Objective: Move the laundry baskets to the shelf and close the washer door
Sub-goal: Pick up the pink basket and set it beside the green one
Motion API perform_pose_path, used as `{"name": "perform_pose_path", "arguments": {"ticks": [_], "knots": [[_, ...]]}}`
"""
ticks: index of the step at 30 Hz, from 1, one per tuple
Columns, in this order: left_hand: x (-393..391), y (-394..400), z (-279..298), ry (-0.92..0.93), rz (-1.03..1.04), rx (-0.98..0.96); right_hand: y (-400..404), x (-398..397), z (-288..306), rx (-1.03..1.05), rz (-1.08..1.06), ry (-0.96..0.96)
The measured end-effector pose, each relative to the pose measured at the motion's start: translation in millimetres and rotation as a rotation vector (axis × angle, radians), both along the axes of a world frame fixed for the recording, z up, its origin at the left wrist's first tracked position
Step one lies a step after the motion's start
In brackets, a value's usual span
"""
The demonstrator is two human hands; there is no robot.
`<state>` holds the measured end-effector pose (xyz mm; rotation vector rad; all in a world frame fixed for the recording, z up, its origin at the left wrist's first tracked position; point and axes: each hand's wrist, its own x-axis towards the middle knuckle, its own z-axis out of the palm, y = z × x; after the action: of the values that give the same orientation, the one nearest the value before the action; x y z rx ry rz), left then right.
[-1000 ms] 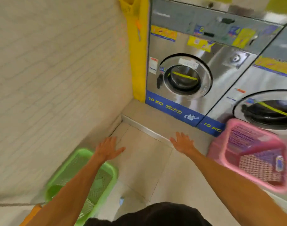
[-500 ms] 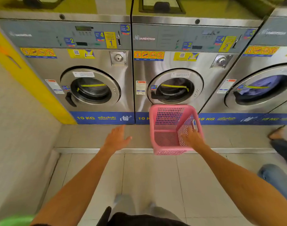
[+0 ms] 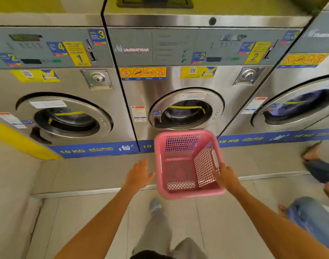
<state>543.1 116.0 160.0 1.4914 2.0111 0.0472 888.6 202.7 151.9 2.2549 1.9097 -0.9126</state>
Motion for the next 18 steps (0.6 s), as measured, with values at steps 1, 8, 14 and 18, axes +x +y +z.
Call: {"name": "perform_pose_path", "arguments": {"ticks": [1,8,14,18], "knots": [[0.8,9.3,-9.7,-0.006,0.003,-0.013,8.9,-2.0,-5.4,-0.001,-0.014,0.006],[12.6,61.2,-85.4,-0.089,0.051,-0.088,69.8,18.5,-93.6,0.0,-0.082,-0.078],[29.0,107.6,-157.2,-0.175,0.208,-0.033,115.7,45.7,-162.2,0.01,-0.17,-0.101],[39.4,123.3,-217.7,-0.211,0.327,0.046,138.8,59.5,-202.7,0.017,-0.127,-0.045]]}}
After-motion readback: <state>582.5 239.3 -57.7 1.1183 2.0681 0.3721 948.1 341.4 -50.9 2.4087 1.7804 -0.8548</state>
